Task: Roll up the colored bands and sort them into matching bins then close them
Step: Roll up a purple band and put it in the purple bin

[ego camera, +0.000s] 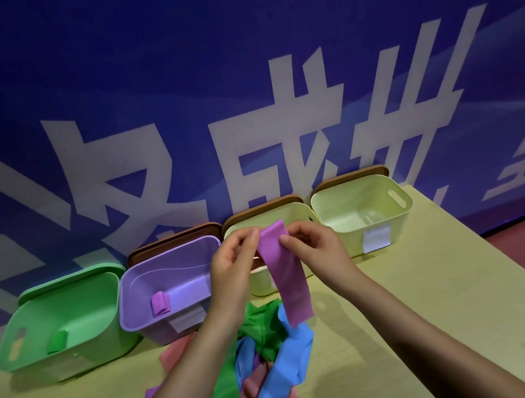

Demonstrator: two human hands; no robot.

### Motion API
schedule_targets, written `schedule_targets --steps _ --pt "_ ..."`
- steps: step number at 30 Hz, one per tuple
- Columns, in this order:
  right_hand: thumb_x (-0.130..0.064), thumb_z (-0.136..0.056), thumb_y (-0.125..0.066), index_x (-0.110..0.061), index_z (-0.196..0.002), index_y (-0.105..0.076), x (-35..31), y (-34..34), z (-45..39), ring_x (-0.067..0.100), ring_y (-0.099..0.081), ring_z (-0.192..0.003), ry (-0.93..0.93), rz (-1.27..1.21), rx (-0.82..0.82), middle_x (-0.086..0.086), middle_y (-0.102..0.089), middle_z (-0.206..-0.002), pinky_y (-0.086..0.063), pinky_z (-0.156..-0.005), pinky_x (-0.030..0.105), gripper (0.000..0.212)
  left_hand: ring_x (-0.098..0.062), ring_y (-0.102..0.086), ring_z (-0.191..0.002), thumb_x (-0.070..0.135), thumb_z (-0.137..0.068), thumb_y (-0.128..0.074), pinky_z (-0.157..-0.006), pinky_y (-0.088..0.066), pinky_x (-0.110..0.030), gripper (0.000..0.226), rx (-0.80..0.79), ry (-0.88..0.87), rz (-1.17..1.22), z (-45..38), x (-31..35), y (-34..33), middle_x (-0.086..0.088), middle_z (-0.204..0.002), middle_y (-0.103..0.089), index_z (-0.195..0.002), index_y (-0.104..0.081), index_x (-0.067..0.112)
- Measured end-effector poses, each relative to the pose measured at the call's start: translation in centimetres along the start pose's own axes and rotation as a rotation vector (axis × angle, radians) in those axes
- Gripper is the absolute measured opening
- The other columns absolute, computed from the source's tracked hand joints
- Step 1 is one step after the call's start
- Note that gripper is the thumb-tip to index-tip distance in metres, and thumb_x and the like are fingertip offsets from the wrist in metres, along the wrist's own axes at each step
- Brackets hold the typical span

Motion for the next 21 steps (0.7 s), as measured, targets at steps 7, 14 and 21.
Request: schedule_targets --steps 7,14,21 --pt "0.003 -0.090 -0.058 -0.009 -0.084 -0.067 -2.0 -1.8 -0.7 0.002 -0.059 -0.071 0.038 -0.092 -0.091 -0.009 -0.067 -0.074 -0.046 -0.069 0.015 0.016 -0.012 -0.063 -0.076 0.052 -0.079 -0.052 -0.061 -0.049 -0.022 0.043 -0.161 0.222 0.016 0.5 -2.7 -1.3 0.006 -0.080 -0.070 -0.101 -0.065 0.018" --pt "-0.027 -0.088 -0.058 -0.012 -0.079 -0.063 0.4 -4.5 0.1 0.015 -0.049 -0.070 -0.084 -0.046 -0.334 0.004 -0.056 -0.072 -0.039 -0.063 0.027 0.018 -0.016 -0.063 -0.111 0.040 -0.102 -0.026 -0.092 -0.051 -0.032 0.042 -0.072 0.090 0.090 -0.8 0.9 -1.4 -0.002 -0.113 -0.070 -0.115 -0.064 0.027" --pt "-0.028 -0.080 -0.065 -0.014 -0.085 -0.068 4.5 -6.6 1.9 0.011 -0.057 -0.062 -0.283 -0.239 -0.371 -0.001 -0.065 -0.072 -0.044 -0.060 0.023 0.015 -0.013 -0.054 -0.058 0.044 -0.102 -0.030 -0.061 -0.051 -0.024 0.039 -0.005 0.199 0.509 -2.4 1.1 0.7 0.000 -0.064 -0.053 -0.125 -0.055 0.026"
Point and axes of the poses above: each hand's wrist, its own z-axis away from the middle knuckle, its own y-axis out of the back of the hand, x = y × z, the point moved 10 cm from there along -z, towards the middle knuckle
